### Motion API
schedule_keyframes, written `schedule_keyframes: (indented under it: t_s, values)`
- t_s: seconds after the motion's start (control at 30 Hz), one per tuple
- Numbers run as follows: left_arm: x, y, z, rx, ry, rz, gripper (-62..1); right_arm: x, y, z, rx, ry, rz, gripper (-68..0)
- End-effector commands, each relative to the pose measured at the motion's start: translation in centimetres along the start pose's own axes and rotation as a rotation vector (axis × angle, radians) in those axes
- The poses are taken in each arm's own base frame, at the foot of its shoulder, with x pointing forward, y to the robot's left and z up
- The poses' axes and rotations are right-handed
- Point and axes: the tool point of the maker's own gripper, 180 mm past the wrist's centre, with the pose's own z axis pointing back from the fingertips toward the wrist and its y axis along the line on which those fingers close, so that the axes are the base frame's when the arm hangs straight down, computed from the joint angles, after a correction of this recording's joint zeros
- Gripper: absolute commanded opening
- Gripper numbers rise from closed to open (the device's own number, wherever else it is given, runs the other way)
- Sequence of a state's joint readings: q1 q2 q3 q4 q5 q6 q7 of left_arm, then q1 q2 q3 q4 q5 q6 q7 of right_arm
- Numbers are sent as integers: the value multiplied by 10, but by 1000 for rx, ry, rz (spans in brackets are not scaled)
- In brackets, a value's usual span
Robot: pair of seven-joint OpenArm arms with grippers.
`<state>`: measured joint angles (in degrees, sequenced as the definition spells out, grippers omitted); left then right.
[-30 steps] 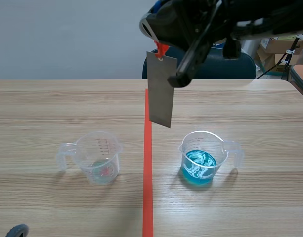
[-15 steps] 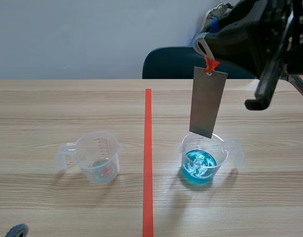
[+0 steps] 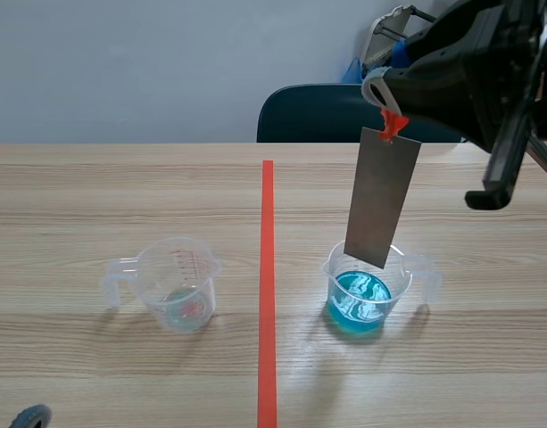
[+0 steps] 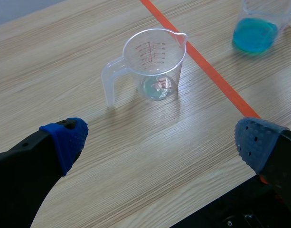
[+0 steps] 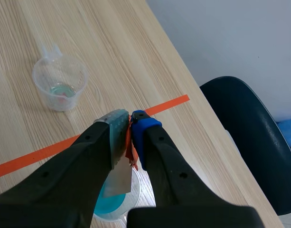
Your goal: Do the redox reaction experiment
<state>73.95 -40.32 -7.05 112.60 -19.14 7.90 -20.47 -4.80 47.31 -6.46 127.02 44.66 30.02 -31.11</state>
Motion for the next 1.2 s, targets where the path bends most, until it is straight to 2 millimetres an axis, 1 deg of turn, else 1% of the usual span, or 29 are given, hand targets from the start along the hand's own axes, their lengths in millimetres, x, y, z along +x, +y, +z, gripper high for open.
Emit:
schedule_keyframes:
  t_s: [0.0,0.63,1.17]
  values:
    - [8,-1,0,2,-31,4,14,7,-1,1,-1,-18,18,-669]
    - [8,0,0,5,-29,3,14,2,-5,1,-24,11,52,-669]
    - [8,0,0,5,-29,3,14,2,-5,1,-26,12,54,-669]
